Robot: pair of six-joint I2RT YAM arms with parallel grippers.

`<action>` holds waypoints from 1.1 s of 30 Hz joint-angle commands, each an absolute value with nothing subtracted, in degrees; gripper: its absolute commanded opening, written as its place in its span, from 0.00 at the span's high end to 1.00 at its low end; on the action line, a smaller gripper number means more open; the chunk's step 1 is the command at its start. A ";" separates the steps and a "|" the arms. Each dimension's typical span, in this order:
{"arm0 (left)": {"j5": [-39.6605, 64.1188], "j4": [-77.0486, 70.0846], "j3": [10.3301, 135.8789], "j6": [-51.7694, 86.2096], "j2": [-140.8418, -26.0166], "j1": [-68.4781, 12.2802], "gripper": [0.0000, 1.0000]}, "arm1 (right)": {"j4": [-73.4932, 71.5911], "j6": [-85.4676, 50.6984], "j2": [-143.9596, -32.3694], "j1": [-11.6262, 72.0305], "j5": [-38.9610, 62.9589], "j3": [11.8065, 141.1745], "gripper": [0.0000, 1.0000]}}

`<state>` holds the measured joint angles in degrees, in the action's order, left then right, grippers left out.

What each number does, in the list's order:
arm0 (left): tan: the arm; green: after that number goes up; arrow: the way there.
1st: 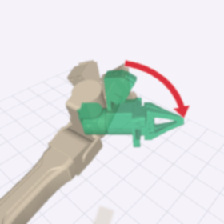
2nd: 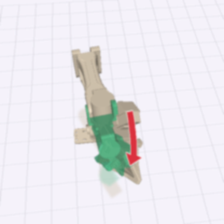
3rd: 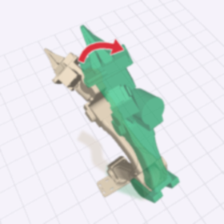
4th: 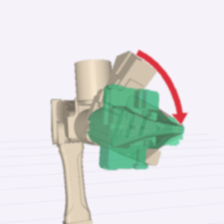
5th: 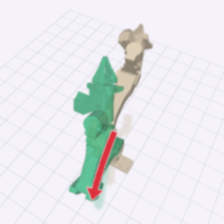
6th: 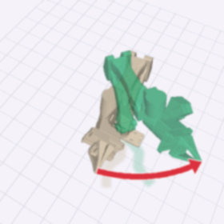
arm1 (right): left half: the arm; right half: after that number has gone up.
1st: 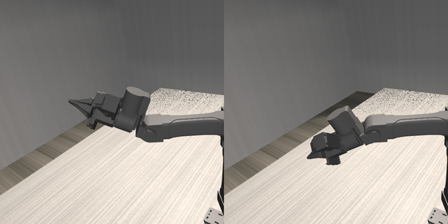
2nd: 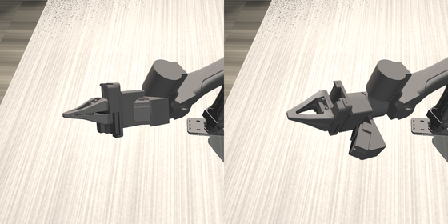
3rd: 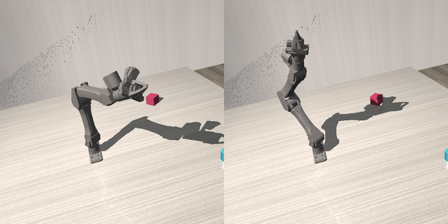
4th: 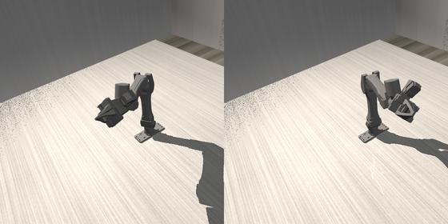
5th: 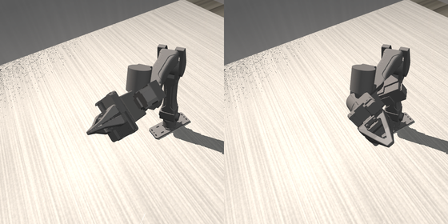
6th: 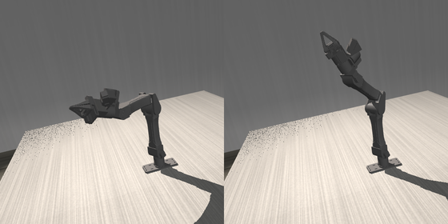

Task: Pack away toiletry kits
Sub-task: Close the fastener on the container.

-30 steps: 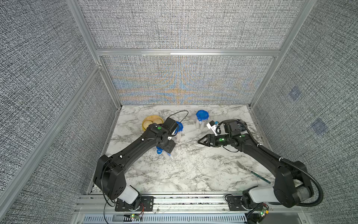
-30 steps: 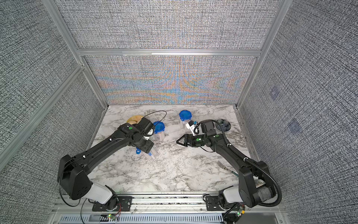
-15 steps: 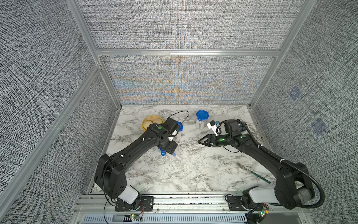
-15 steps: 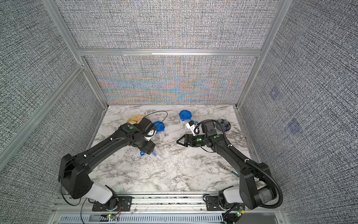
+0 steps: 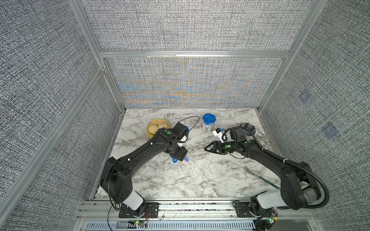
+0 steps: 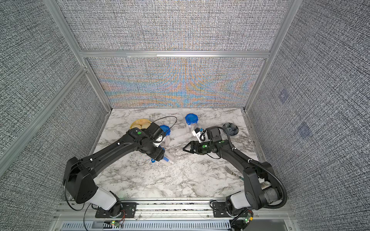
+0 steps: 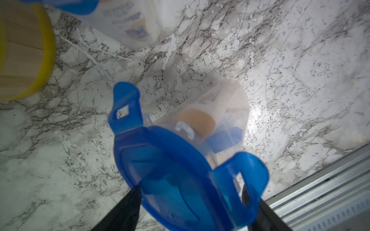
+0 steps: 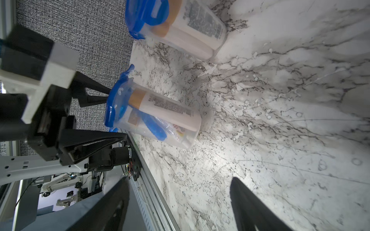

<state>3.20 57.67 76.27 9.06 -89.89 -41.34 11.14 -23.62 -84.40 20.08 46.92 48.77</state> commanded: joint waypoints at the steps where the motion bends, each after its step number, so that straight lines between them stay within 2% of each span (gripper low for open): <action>1: 5.03 56.25 77.76 9.66 -90.47 -41.98 0.22 | 6.23 -27.29 -87.90 21.73 49.84 47.56 0.29; 3: 5.60 56.07 78.66 9.78 -91.08 -42.42 0.22 | 3.17 -29.32 -90.65 23.43 51.17 46.95 0.35; 6: 6.06 55.94 79.85 10.18 -92.17 -43.22 0.22 | -3.32 -33.38 -94.39 26.09 52.36 45.95 0.49; 12: 7.00 55.34 79.77 11.56 -93.38 -44.62 0.22 | -13.38 -41.10 -98.62 28.40 52.80 43.68 0.61; 20: 9.71 52.19 78.49 14.20 -92.65 -46.73 0.23 | -18.62 -45.41 -101.73 29.14 51.16 41.38 0.65; 33: 13.63 49.11 76.68 17.50 -91.27 -49.12 0.23 | -21.45 -46.06 -102.69 29.10 49.27 40.72 0.65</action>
<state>5.02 46.85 78.24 14.94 -91.20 -48.58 -16.97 -45.76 -102.96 28.99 51.11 40.47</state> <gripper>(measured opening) 0.772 0.352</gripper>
